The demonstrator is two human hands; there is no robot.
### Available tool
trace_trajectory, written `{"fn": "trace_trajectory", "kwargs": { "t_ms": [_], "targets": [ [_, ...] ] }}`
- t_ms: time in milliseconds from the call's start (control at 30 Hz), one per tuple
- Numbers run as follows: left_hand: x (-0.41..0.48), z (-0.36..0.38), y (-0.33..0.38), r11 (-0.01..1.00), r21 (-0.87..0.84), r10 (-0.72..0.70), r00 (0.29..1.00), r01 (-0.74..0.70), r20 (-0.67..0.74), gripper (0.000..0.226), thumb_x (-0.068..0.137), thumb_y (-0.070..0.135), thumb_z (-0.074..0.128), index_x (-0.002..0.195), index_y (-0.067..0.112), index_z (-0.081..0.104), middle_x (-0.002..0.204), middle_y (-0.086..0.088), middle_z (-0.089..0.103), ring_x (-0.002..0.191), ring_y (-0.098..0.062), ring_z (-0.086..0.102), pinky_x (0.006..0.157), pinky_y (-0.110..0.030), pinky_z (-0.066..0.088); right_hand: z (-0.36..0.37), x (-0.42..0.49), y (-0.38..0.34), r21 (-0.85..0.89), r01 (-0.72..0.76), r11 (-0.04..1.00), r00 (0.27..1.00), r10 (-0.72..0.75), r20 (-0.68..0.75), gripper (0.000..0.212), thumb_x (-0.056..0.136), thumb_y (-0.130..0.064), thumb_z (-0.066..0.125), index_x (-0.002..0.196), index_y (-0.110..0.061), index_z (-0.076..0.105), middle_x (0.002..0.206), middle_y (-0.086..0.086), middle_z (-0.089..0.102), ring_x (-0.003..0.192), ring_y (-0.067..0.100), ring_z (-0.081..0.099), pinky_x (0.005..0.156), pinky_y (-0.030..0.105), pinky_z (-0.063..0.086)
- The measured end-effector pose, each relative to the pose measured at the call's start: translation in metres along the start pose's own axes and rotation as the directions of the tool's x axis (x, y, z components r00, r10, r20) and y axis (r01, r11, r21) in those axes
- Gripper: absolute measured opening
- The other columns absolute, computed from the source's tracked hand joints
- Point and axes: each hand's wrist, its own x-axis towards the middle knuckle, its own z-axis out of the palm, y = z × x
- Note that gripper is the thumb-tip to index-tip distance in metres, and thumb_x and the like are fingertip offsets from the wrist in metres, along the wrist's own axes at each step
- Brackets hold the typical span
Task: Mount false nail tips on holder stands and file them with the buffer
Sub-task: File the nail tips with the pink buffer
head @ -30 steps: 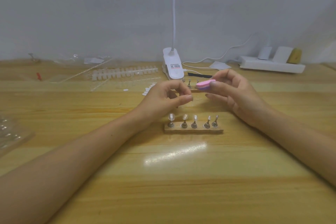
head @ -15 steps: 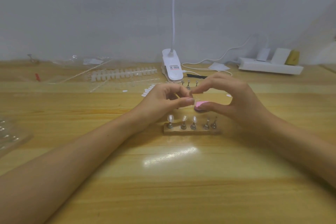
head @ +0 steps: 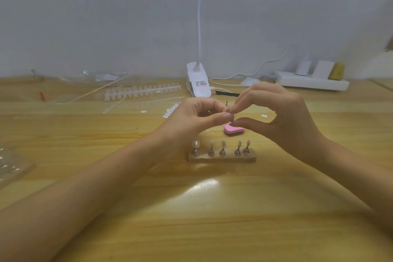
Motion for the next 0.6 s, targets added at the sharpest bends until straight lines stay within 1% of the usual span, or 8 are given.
{"fn": "trace_trajectory", "kwargs": {
  "t_ms": [133, 233, 300, 333, 400, 467, 533, 600],
  "targets": [
    [-0.003, 0.002, 0.003, 0.998, 0.050, 0.033, 0.999, -0.032, -0.021, 0.010, 0.089, 0.021, 0.069, 0.089, 0.011, 0.072, 0.090, -0.003, 0.073, 0.087, -0.005, 0.066, 0.080, -0.012, 0.049, -0.003, 0.001, -0.002, 0.027, -0.031, 0.999, 0.999, 0.031, 0.013, 0.017, 0.078, -0.021, 0.082, 0.086, -0.008, 0.073, 0.084, 0.002, 0.071, 0.082, 0.025, 0.065, 0.077, 0.048, 0.048],
    [-0.005, 0.006, 0.005, 0.995, 0.096, 0.040, 0.996, -0.032, -0.080, 0.017, 0.086, 0.028, 0.071, 0.089, 0.011, 0.072, 0.088, 0.002, 0.074, 0.082, -0.006, 0.066, 0.075, -0.011, 0.048, -0.004, 0.002, -0.003, 0.044, -0.053, 0.998, 0.998, 0.052, 0.023, 0.016, 0.079, -0.018, 0.083, 0.087, -0.009, 0.072, 0.085, -0.002, 0.070, 0.083, 0.020, 0.065, 0.079, 0.040, 0.050],
    [-0.007, 0.007, 0.007, 0.978, 0.202, 0.072, 0.991, -0.049, -0.112, 0.018, 0.084, 0.036, 0.074, 0.090, 0.019, 0.072, 0.089, 0.008, 0.072, 0.079, -0.006, 0.063, 0.070, -0.011, 0.046, -0.007, 0.002, -0.003, 0.052, -0.085, 0.995, 0.996, 0.084, 0.007, 0.016, 0.079, -0.019, 0.082, 0.086, -0.012, 0.070, 0.086, -0.005, 0.070, 0.084, 0.013, 0.064, 0.081, 0.028, 0.049],
    [-0.008, 0.008, 0.007, 0.958, 0.280, 0.094, 0.990, -0.062, -0.104, 0.020, 0.081, 0.041, 0.076, 0.092, 0.025, 0.071, 0.089, 0.011, 0.071, 0.078, -0.005, 0.061, 0.071, -0.014, 0.046, -0.009, 0.003, -0.002, 0.071, -0.113, 0.991, 0.994, 0.113, -0.001, 0.016, 0.079, -0.019, 0.082, 0.086, -0.014, 0.069, 0.086, -0.006, 0.070, 0.085, 0.009, 0.064, 0.082, 0.021, 0.047],
    [-0.011, 0.012, 0.006, 0.873, 0.480, 0.121, 0.992, -0.086, -0.042, 0.040, 0.069, 0.059, 0.076, 0.099, 0.035, 0.064, 0.091, 0.020, 0.068, 0.085, 0.000, 0.057, 0.081, -0.025, 0.045, -0.013, 0.004, 0.001, 0.105, -0.171, 0.980, 0.985, 0.174, -0.019, 0.016, 0.078, -0.019, 0.082, 0.086, -0.015, 0.068, 0.087, -0.007, 0.070, 0.087, 0.006, 0.063, 0.082, 0.011, 0.042],
    [-0.014, 0.018, 0.006, 0.751, 0.652, 0.114, 0.993, -0.108, 0.034, 0.053, 0.062, 0.070, 0.066, 0.106, 0.042, 0.056, 0.094, 0.028, 0.066, 0.093, 0.009, 0.051, 0.091, -0.032, 0.036, -0.017, 0.004, 0.005, 0.115, -0.208, 0.971, 0.977, 0.213, -0.035, 0.017, 0.078, -0.019, 0.082, 0.085, -0.014, 0.068, 0.087, -0.006, 0.071, 0.088, 0.007, 0.064, 0.083, 0.010, 0.042],
    [-0.016, 0.025, 0.005, 0.693, 0.710, 0.104, 0.992, -0.124, 0.072, 0.050, 0.069, 0.067, 0.064, 0.111, 0.045, 0.051, 0.094, 0.033, 0.065, 0.096, 0.017, 0.044, 0.095, -0.031, 0.026, -0.018, 0.003, 0.008, 0.125, -0.226, 0.966, 0.972, 0.232, -0.035, 0.017, 0.078, -0.019, 0.082, 0.085, -0.013, 0.068, 0.087, -0.005, 0.071, 0.088, 0.008, 0.064, 0.083, 0.011, 0.043],
    [-0.018, 0.031, 0.002, 0.663, 0.734, 0.137, 0.988, -0.148, 0.075, 0.044, 0.078, 0.062, 0.062, 0.116, 0.044, 0.051, 0.095, 0.033, 0.065, 0.098, 0.012, 0.043, 0.093, -0.027, 0.021, -0.018, 0.001, 0.009, 0.141, -0.240, 0.961, 0.969, 0.245, -0.023, 0.016, 0.078, -0.019, 0.081, 0.085, -0.013, 0.068, 0.086, -0.007, 0.070, 0.088, 0.007, 0.064, 0.083, 0.010, 0.043]
  ]
}}
